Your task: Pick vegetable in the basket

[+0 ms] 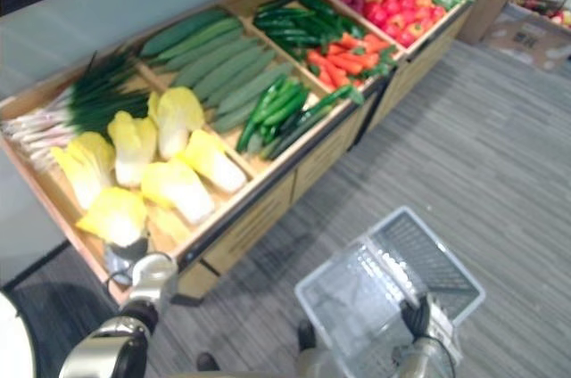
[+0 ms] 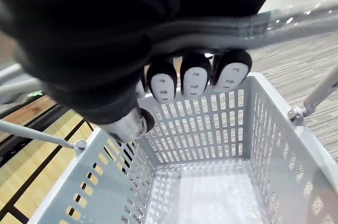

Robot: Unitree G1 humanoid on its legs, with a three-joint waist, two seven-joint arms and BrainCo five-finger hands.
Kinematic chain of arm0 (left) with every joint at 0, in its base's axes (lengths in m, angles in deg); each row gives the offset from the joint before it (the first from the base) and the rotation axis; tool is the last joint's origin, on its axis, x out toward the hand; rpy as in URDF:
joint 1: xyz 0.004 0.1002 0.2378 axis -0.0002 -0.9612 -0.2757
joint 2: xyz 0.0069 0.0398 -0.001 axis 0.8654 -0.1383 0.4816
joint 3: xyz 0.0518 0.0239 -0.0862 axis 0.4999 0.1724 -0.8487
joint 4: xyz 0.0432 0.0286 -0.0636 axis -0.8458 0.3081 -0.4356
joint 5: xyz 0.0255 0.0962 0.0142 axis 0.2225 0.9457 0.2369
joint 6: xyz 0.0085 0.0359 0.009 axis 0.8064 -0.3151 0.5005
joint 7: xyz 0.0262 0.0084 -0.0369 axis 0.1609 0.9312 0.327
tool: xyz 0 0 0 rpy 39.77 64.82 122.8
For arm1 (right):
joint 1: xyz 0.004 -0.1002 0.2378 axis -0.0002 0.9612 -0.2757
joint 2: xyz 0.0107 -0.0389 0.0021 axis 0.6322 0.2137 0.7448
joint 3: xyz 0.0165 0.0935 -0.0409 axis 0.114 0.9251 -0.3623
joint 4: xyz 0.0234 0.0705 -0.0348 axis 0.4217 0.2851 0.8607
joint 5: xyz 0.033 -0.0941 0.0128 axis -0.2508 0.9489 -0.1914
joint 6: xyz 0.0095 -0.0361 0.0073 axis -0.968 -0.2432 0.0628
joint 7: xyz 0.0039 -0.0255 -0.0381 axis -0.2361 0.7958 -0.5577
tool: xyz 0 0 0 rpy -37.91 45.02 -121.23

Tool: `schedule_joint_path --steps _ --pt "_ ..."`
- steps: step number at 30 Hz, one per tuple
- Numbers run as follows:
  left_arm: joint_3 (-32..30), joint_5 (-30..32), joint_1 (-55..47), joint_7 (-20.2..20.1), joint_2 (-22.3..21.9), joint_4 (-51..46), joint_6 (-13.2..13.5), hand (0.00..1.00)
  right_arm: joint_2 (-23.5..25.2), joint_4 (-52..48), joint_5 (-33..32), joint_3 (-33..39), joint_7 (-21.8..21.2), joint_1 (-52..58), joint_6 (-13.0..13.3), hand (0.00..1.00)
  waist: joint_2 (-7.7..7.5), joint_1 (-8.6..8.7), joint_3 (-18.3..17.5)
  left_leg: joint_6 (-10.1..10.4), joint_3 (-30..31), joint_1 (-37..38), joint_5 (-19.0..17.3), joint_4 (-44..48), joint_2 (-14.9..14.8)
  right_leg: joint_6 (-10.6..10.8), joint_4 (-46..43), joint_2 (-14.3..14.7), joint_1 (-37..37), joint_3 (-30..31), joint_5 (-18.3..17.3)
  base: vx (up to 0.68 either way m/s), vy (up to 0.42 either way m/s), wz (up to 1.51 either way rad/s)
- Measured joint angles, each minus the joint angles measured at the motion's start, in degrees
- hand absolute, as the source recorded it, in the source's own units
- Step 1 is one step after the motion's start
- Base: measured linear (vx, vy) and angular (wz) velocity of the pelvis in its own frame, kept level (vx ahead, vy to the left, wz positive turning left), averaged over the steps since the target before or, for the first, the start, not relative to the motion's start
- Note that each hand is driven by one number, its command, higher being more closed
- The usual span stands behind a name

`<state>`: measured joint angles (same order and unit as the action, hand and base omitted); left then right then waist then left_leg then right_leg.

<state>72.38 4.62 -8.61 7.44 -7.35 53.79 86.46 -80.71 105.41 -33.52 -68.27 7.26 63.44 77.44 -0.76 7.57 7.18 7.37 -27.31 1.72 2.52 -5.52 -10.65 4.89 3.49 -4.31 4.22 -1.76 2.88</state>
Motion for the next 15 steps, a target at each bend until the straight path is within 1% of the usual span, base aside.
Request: schedule_joint_path --steps 7,9,10,12,15 --pt "4.0 -0.1 -1.9 -5.0 -0.1 -4.4 -0.2 1.00 0.4 0.2 0.0 0.0 -0.3 -0.4 -1.1 1.00 -0.45 -0.15 0.3 -0.1 1.4 0.5 0.1 0.0 0.5 0.0 0.2 -0.6 -1.4 -1.3 0.0 0.00 -0.003 0.10" --pt "6.0 0.0 -3.1 -7.2 -0.2 -6.7 -0.2 1.00 0.5 0.3 -0.1 0.0 -0.7 -0.7 -1.8 1.00 -0.36 -0.18 0.2 -0.1 1.7 0.4 0.1 0.0 1.0 0.1 0.2 -1.0 -1.5 -1.6 0.0 0.00 0.010 0.06" --pt "6.6 0.0 -3.4 -7.6 -0.2 -7.4 -0.2 1.00 0.5 0.3 -0.1 0.0 -0.9 -0.7 -2.0 1.00 -0.28 -0.19 0.2 -0.2 1.9 0.4 0.1 0.0 1.1 0.1 0.2 -1.1 -1.5 -1.6 0.0 0.00 0.009 0.07" --pt "7.9 0.1 -4.5 -9.8 -0.6 -10.1 -0.2 1.00 0.8 0.5 -0.4 0.1 -1.1 -0.9 -2.5 1.00 -0.68 -0.21 0.4 -0.2 3.0 0.3 0.2 0.0 1.3 0.2 0.2 -1.4 -1.8 -2.2 0.0 0.00 0.000 0.11" --pt "9.9 1.0 -6.7 -12.1 -1.0 -13.6 -0.2 1.00 1.2 0.5 -0.4 0.3 -1.3 -1.2 -2.7 1.00 -0.69 -0.26 0.4 -0.4 3.5 0.3 0.3 0.0 1.4 0.2 0.2 -1.5 -2.4 -2.7 0.0 0.01 -0.006 0.10"
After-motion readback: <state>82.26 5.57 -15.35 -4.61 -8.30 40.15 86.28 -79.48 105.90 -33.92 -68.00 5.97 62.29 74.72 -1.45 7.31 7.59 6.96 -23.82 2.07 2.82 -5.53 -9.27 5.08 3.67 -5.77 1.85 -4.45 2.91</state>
